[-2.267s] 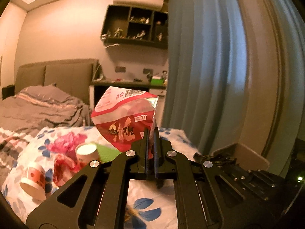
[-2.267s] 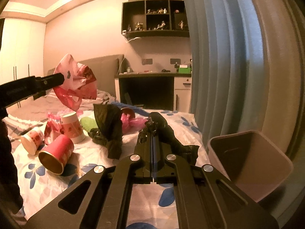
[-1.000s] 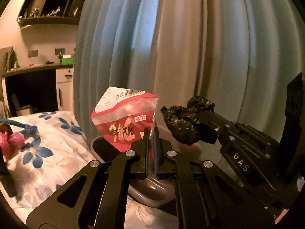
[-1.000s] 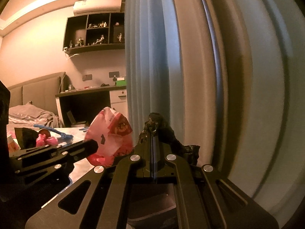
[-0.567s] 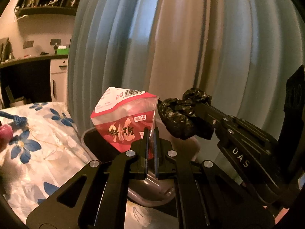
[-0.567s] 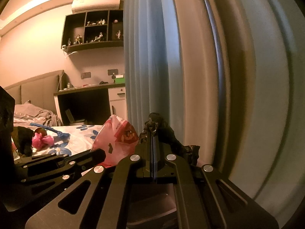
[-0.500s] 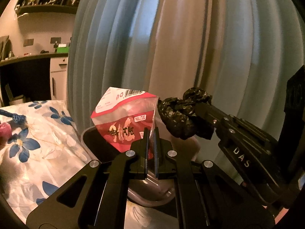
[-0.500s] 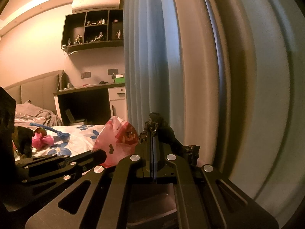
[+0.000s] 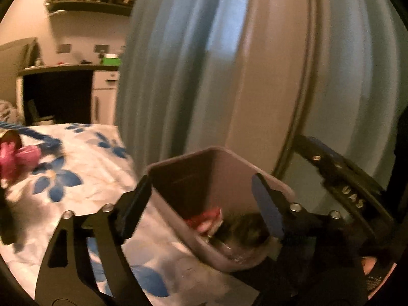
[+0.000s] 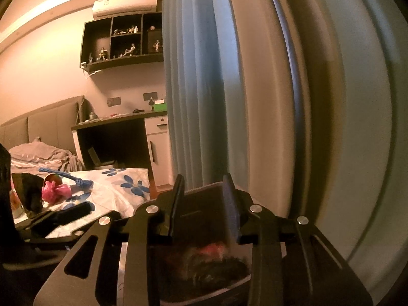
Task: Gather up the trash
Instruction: 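Carry both bags to the grey wastebasket and release them inside, then grasp the red paper cup with the left tool while the right tool grasps the black bag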
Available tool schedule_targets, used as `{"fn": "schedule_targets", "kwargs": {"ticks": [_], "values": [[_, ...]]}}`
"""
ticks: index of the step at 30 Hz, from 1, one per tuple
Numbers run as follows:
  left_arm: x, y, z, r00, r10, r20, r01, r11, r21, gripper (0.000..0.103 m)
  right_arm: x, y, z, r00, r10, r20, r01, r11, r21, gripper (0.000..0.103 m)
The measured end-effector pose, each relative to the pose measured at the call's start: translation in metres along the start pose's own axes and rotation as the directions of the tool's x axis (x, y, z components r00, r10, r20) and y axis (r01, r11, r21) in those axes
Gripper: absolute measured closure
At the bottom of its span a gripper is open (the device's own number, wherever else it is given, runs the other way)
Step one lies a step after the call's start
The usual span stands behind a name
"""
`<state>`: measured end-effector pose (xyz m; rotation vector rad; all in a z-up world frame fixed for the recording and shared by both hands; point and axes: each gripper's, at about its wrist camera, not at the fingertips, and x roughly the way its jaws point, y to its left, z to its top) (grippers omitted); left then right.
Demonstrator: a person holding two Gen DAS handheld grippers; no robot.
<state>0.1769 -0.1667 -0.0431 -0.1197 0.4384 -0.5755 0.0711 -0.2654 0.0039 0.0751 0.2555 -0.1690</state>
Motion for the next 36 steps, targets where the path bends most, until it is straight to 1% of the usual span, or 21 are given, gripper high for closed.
{"fn": "schedule_targets", "kwargs": {"ticks": [2,5,9,11,15,17,18,20,21,23,24,28,30,34,36], "values": [[-0.009,0.008,0.000,0.999,0.036,0.015,-0.036,0.999,-0.019,0.014,-0.003,0.000,0.001,1.000,-0.007,0.008,0.007,1.000,-0.002,0.067],[-0.026,0.020,-0.001,0.992,0.118,0.038,-0.117,0.993,-0.034,0.010,-0.008,0.002,0.003,1.000,-0.007,0.015,0.006,1.000,0.008,0.061],[-0.056,0.034,-0.007,0.971,0.232,0.063,-0.228,0.972,-0.059,0.008,-0.018,0.006,0.001,1.000,0.009,0.013,-0.009,0.999,0.045,0.051],[-0.074,0.041,-0.011,0.960,0.270,0.075,-0.265,0.962,-0.071,0.007,-0.022,0.010,-0.003,1.000,0.022,0.005,-0.022,0.998,0.059,0.048],[-0.110,0.052,-0.022,0.928,0.361,0.091,-0.355,0.932,-0.071,0.006,-0.031,0.029,-0.012,0.998,0.058,-0.018,-0.057,0.997,0.048,0.042],[-0.127,0.056,-0.028,0.911,0.401,0.096,-0.397,0.916,-0.062,0.006,-0.035,0.039,-0.016,0.996,0.079,-0.028,-0.078,0.996,0.039,0.042],[-0.139,0.061,-0.032,0.898,0.428,0.102,-0.424,0.904,-0.057,0.006,-0.037,0.045,-0.018,0.995,0.095,-0.033,-0.094,0.995,0.036,0.042],[-0.156,0.068,-0.038,0.884,0.456,0.109,-0.453,0.890,-0.053,0.006,-0.040,0.055,-0.021,0.992,0.116,-0.041,-0.115,0.993,0.032,0.042],[-0.168,0.072,-0.042,0.871,0.478,0.112,-0.475,0.878,-0.053,0.006,-0.042,0.060,-0.022,0.991,0.129,-0.045,-0.128,0.991,0.030,0.042],[-0.184,0.081,-0.049,0.852,0.512,0.113,-0.509,0.859,-0.056,0.006,-0.045,0.073,-0.024,0.987,0.154,-0.052,-0.153,0.988,0.022,0.042],[-0.194,0.086,-0.053,0.839,0.532,0.114,-0.528,0.847,-0.064,0.006,-0.045,0.078,-0.024,0.984,0.166,-0.056,-0.166,0.986,0.017,0.042],[-0.227,0.108,-0.063,0.802,0.587,0.111,-0.577,0.809,-0.113,0.006,-0.048,0.105,-0.027,0.973,0.217,-0.072,-0.218,0.976,-0.010,0.042],[-0.239,0.117,-0.068,0.780,0.615,0.113,-0.602,0.788,-0.131,0.006,-0.050,0.122,-0.032,0.966,0.246,-0.085,-0.249,0.968,-0.023,0.042],[-0.254,0.133,-0.077,0.756,0.647,0.100,-0.632,0.761,-0.148,0.006,-0.050,0.150,-0.036,0.953,0.285,-0.106,-0.292,0.955,-0.056,0.042],[-0.257,0.142,-0.081,0.749,0.656,0.088,-0.640,0.752,-0.157,0.006,-0.049,0.163,-0.038,0.946,0.303,-0.118,-0.312,0.948,-0.067,0.042]]}}
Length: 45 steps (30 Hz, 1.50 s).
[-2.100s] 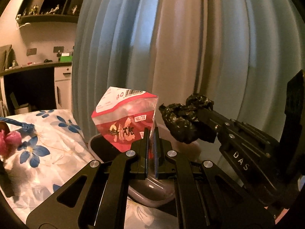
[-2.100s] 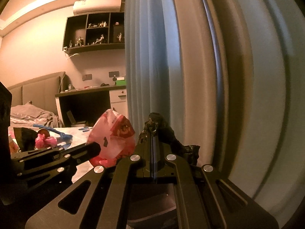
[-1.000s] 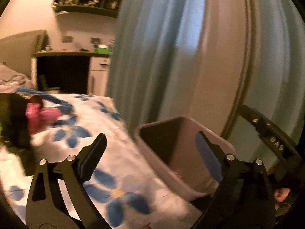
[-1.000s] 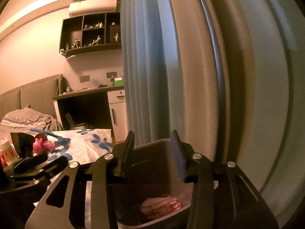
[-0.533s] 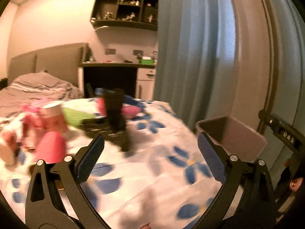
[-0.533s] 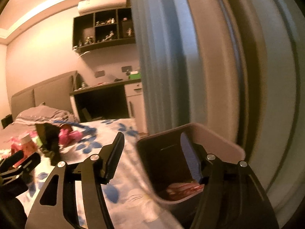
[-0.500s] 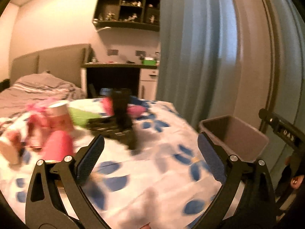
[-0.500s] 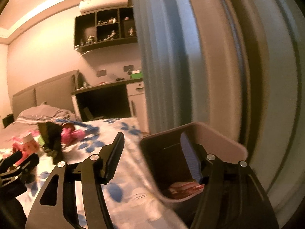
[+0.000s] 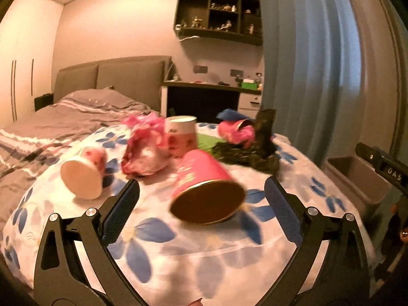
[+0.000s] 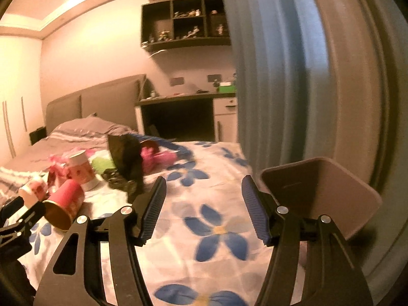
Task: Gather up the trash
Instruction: 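Grasp the red paper cup with the left tool while the right tool grasps the black bag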
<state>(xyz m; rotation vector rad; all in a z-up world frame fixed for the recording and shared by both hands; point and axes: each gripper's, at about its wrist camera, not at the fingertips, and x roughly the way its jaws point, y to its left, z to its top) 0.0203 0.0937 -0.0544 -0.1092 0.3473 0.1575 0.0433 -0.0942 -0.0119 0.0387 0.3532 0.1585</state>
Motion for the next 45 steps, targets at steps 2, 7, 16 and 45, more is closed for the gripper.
{"fn": "schedule_targets", "kwargs": {"ticks": [2,7,16,45], "values": [[0.005,0.008,-0.004,1.000,0.008,-0.013,-0.008,1.000,-0.011,0.006,0.006,0.009,-0.001,1.000,0.015,-0.009,-0.016,1.000,-0.010,0.042],[0.018,0.023,-0.009,0.999,0.007,-0.049,-0.009,0.999,-0.036,0.006,0.025,0.030,-0.003,0.998,0.056,-0.038,-0.057,0.998,-0.034,0.042],[0.036,0.032,-0.009,0.995,-0.008,-0.095,0.003,0.999,-0.049,0.012,0.071,0.058,-0.003,0.983,0.149,-0.112,-0.153,0.988,-0.027,0.042],[0.060,0.028,-0.004,0.975,-0.091,-0.201,0.079,0.995,-0.068,0.097,0.065,0.058,-0.012,0.960,0.171,-0.220,-0.190,0.979,-0.068,0.097]]}}
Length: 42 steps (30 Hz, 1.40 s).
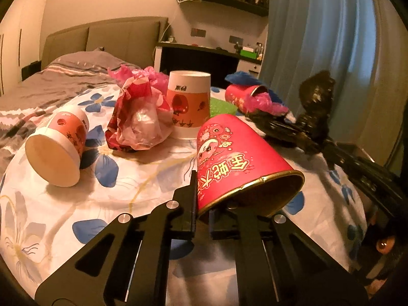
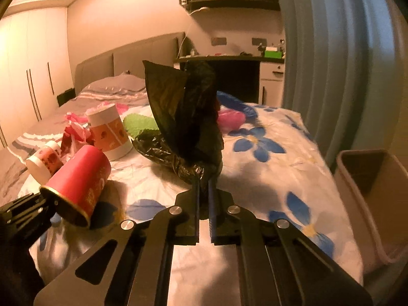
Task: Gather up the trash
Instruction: 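Grasp the red paper cup with the left tool while the right tool grasps the black bag, then carry the red cup and black bag to the wastebasket and drop them in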
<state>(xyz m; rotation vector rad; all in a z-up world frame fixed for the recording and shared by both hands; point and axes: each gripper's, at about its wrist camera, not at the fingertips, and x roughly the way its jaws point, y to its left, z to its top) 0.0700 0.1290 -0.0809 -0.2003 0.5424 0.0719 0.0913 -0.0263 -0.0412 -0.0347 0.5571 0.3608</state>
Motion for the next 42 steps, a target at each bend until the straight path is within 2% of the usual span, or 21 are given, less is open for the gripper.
{"fn": "schedule_targets", "kwargs": {"ticks": [10,17,23,25,28,32,39,42], "values": [[-0.027,-0.030,0.014,0.997,-0.020,0.070,0.017,0.999,0.049,0.098,-0.054,-0.027,-0.007,0.992,-0.069,0.102,0.066,0.997,0.031,0.097],[-0.032,-0.076,0.031,0.991,-0.099,0.095,0.088,0.990,0.108,0.097,-0.090,-0.069,-0.006,0.969,-0.176,0.170,0.161,0.982,0.102,0.097],[-0.027,-0.134,0.046,0.972,-0.202,0.121,0.178,0.967,0.181,0.097,-0.117,-0.116,-0.009,0.933,-0.296,0.207,0.261,0.948,0.180,0.097],[-0.022,-0.157,0.050,0.962,-0.246,0.120,0.220,0.955,0.197,0.098,-0.124,-0.132,-0.011,0.919,-0.332,0.210,0.292,0.935,0.201,0.097],[-0.013,-0.187,0.053,0.945,-0.305,0.114,0.278,0.938,0.206,0.098,-0.136,-0.157,-0.016,0.888,-0.408,0.212,0.359,0.904,0.233,0.097],[0.000,-0.229,0.053,0.922,-0.374,0.103,0.342,0.908,0.240,0.098,-0.143,-0.182,-0.024,0.863,-0.466,0.194,0.409,0.871,0.274,0.097],[0.019,-0.279,0.044,0.891,-0.448,0.074,0.415,0.870,0.266,0.098,-0.137,-0.203,-0.032,0.847,-0.502,0.174,0.442,0.847,0.294,0.097],[0.026,-0.292,0.040,0.887,-0.457,0.059,0.426,0.863,0.272,0.097,-0.134,-0.206,-0.034,0.846,-0.505,0.171,0.447,0.846,0.289,0.097]]}}
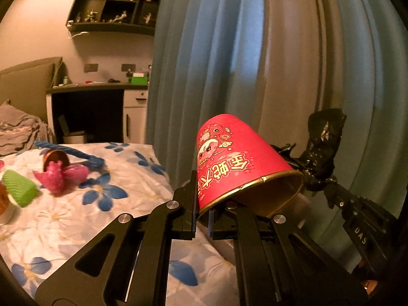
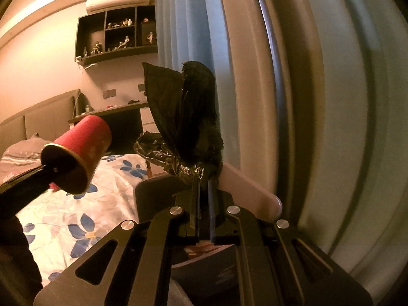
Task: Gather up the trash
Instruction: 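Carry the red cup and black bag to the wastebasket and drop them in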
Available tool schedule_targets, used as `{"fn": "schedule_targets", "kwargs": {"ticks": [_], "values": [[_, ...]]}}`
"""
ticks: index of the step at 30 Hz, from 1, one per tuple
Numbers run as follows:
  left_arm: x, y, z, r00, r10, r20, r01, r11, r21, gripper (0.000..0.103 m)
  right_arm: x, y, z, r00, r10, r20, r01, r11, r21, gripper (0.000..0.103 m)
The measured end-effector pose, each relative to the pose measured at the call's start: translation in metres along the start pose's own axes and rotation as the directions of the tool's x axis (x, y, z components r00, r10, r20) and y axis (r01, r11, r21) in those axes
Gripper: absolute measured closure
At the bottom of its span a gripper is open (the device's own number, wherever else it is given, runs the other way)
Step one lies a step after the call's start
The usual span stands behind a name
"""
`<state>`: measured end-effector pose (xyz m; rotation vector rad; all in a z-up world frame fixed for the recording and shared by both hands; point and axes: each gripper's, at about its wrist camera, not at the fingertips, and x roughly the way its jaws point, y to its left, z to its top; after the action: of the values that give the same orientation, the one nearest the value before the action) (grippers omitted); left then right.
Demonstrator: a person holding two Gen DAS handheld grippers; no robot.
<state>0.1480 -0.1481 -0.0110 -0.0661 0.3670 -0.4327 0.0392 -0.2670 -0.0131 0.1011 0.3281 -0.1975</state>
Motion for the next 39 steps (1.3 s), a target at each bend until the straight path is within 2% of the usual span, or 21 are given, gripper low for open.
{"fn": "schedule_targets", "kwargs": {"ticks": [16,32,34,36,39], "values": [[0.035,-0.007,-0.007,0.999,-0.026,-0.041,0.026,1.000,-0.002,0.097,0.012,-0.007,0.001,1.000,0.012,-0.029,-0.011,1.000,0.020,0.097],[0.053,-0.004,-0.013,0.996,-0.051,-0.076,0.049,0.998,-0.033,0.097,0.022,-0.009,0.001,0.998,0.039,-0.057,-0.037,0.999,0.034,0.096],[0.057,-0.003,-0.013,0.995,-0.053,-0.083,0.050,0.998,-0.038,0.097,0.023,-0.010,0.002,0.996,0.055,-0.063,-0.053,0.998,0.036,0.089],[0.059,-0.003,-0.014,0.995,-0.054,-0.089,0.050,0.998,-0.044,0.097,0.022,-0.010,0.003,0.997,0.054,-0.060,-0.052,0.998,0.035,0.075],[0.064,-0.003,-0.015,0.993,-0.064,-0.100,0.059,0.997,-0.055,0.097,0.019,-0.011,0.004,0.998,0.044,-0.047,-0.042,0.999,0.034,0.072]]}}
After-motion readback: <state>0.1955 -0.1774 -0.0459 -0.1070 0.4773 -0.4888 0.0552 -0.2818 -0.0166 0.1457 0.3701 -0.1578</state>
